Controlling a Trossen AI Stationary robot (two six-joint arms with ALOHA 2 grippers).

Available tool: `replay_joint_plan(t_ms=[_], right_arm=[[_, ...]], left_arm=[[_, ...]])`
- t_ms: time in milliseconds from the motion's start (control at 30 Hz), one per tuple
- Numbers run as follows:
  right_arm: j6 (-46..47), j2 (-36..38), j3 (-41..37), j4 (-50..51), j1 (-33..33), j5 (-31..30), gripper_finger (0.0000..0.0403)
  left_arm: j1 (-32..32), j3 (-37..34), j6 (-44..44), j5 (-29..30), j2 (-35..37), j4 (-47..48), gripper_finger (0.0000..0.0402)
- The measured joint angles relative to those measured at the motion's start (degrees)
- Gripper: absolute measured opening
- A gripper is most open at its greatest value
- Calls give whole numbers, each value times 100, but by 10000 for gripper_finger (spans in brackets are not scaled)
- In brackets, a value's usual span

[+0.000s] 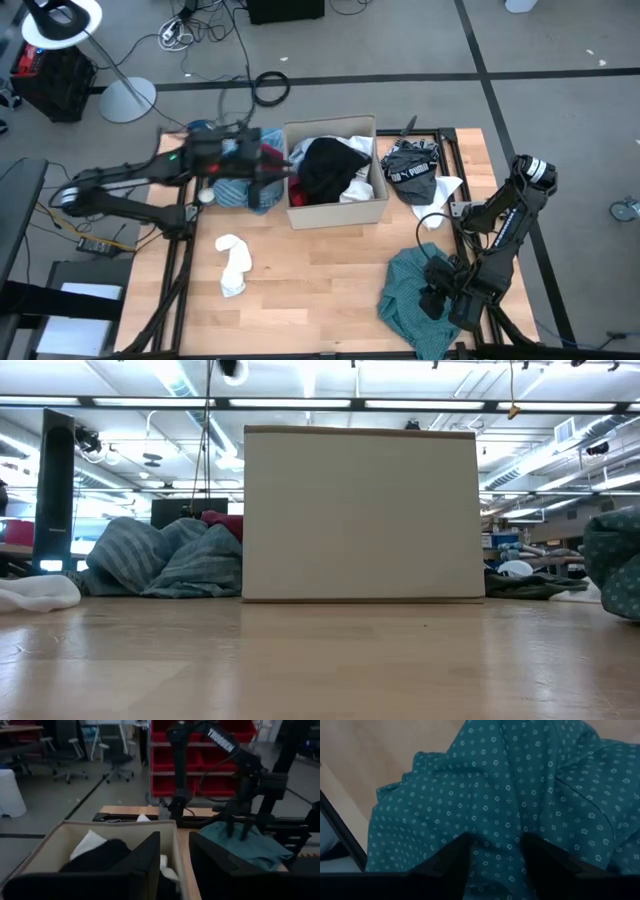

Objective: Sort clothes
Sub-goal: Put the green shirt into the bin

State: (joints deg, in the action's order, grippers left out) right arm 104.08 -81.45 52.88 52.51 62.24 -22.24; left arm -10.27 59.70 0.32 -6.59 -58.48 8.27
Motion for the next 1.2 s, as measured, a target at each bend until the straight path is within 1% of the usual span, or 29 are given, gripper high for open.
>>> replay_joint_plan(t_ms=[100, 233, 433, 500, 567, 600, 700, 733, 833, 933, 1100, 1200], right_arm=[[-127, 0, -6, 2, 0, 0, 185], [-222, 0, -253, -203, -55, -20, 185], [-233, 0, -1163, -1435, -279, -17, 185], [-201, 6, -1438, -1789, -388, -29, 177], [-234, 21, -1613, -2047, -532, -60, 152], [-317, 22, -1660, -2080, -613, -105, 130], [-885, 8, -1675, -2055, -878, -278, 37], [-1124, 4, -1641, -2009, -961, -367, 22], [-1592, -7, -1441, -1866, -1229, -592, 16], [-2038, -7, -1055, -1422, -1468, -496, 8], [-2714, -7, 29, -164, -1738, -456, 5], [-3133, -7, 860, 651, -1878, -630, 5]], left_arm=[[334, -640, -96, 379, 750, -90, 108], [697, -1440, -354, 644, 1641, -423, 108], [1027, -2567, -491, 970, 2599, -1025, 108], [1067, -2859, -521, 983, 2831, -1081, 108], [1088, -3124, -538, 992, 3028, -1199, 108], [1096, -3239, -542, 992, 3112, -1237, 108], [1115, -3555, -526, 992, 3325, -1370, 108], [1115, -3645, -512, 1000, 3384, -1368, 108], [1114, -3960, -496, 1131, 3540, -1427, 108], [1114, -4277, -515, 1157, 3671, -1598, 108], [1115, -4655, -546, 1242, 3763, -1998, 108], [1116, -4809, -550, 1242, 3763, -2217, 108]])
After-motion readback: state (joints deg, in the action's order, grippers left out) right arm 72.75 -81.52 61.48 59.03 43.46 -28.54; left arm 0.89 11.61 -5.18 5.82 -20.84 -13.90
